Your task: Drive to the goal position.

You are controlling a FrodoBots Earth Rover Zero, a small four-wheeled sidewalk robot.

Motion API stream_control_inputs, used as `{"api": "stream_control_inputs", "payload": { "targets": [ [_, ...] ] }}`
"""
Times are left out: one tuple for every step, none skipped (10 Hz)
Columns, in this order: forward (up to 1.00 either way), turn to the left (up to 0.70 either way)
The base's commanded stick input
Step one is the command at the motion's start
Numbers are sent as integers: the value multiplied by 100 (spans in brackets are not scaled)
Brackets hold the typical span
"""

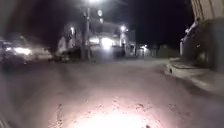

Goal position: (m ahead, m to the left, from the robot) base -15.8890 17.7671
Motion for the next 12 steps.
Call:
{"api": "stream_control_inputs", "payload": {
  "targets": [
    [0, 70],
    [0, 70],
    [0, 70],
    [0, 70],
    [0, 70],
    [0, 70],
    [0, 70],
    [0, 70],
    [0, 70],
    [0, 70],
    [0, 70],
    [0, 70]
  ]
}}
